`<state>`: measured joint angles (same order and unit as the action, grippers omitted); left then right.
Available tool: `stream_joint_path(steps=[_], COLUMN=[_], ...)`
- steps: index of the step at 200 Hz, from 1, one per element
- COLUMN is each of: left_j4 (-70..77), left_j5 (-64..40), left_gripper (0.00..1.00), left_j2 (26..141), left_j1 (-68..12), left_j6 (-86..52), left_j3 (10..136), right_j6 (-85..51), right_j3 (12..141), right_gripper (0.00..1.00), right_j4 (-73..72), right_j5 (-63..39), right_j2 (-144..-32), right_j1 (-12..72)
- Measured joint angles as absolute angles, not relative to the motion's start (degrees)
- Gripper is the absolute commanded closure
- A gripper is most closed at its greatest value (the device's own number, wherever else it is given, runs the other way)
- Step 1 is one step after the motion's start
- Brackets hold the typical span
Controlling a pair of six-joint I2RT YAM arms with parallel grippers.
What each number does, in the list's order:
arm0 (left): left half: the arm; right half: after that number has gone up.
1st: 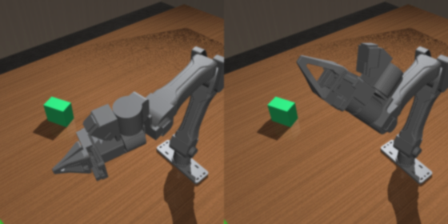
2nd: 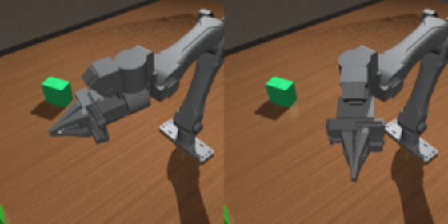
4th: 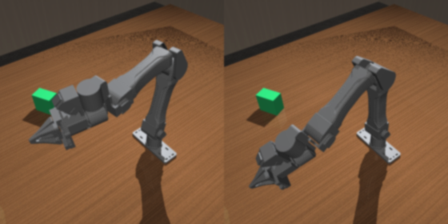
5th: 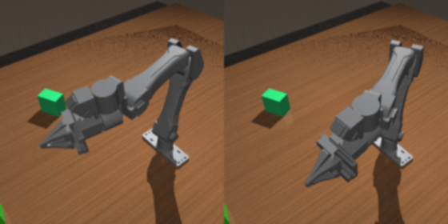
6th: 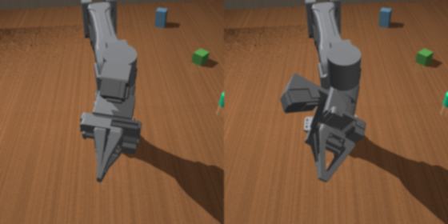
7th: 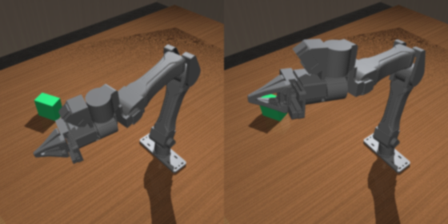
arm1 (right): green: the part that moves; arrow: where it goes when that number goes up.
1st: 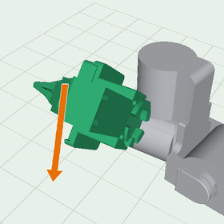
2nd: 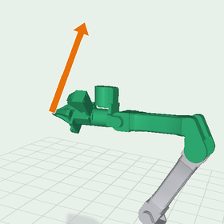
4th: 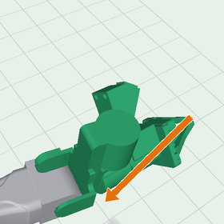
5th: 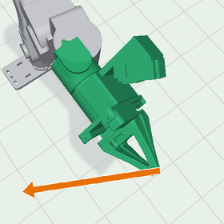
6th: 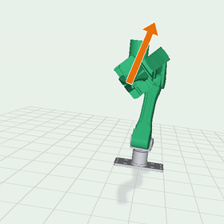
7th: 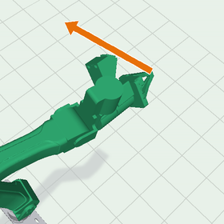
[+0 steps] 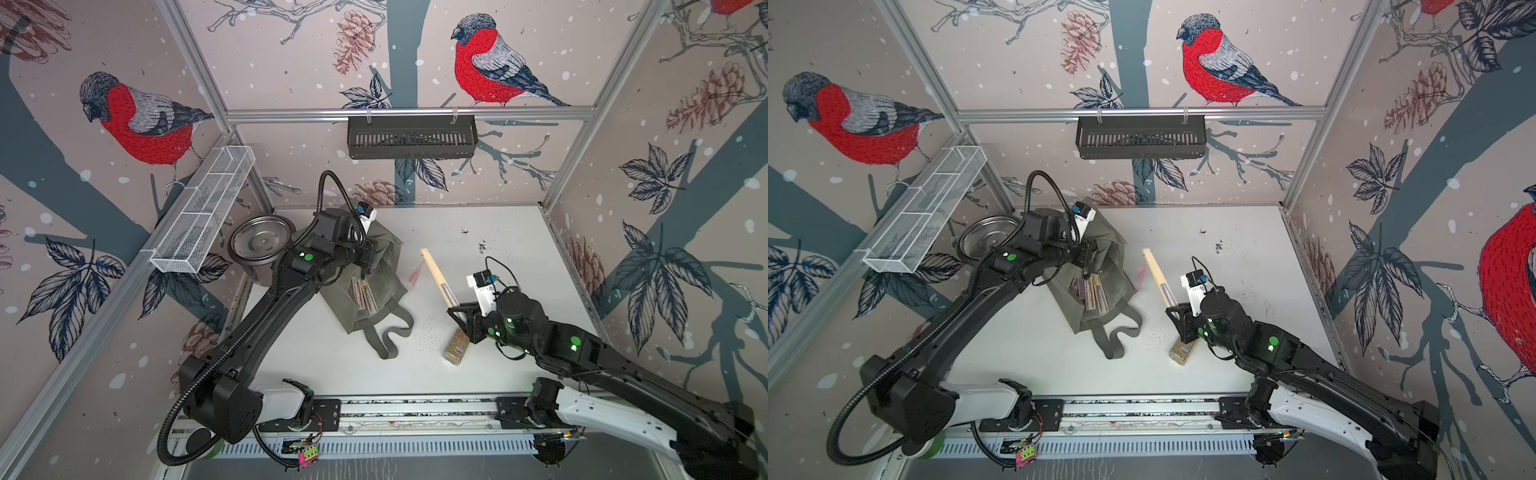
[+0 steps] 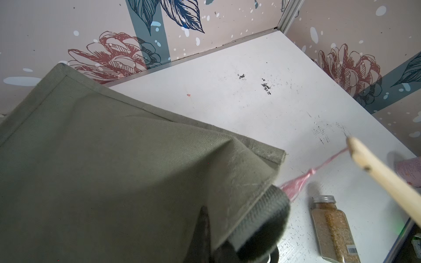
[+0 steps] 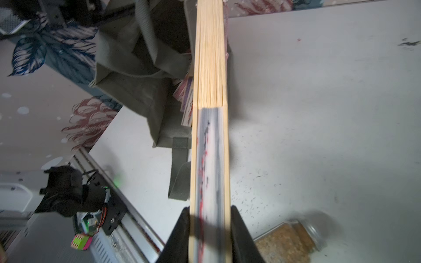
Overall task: Take out the folding fans from the tote bags
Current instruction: Place the folding fan at the center of the board.
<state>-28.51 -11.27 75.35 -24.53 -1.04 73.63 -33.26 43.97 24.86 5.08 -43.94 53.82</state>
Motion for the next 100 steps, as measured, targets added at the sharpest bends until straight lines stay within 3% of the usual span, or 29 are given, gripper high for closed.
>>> stream_joint_path(steps=[55,100], left_j4=[-28.51,-28.49], left_j5=[-11.27,-11.29], left_gripper=[1.0,1.0], left_j2=[75.37,75.37], left_j1=[-24.53,-24.53], left_j6=[-1.04,-1.04], left_j3=[73.63,73.63], right_j6=[-30.13,-27.88], right_j3=[48.42,57.32], right_gripper=[0.8,0.81], right_j4=[23.09,18.06], right_j5=[0.86,-1.04], right_j2=[-57.56,-75.64], right_j1=[32.69,24.49])
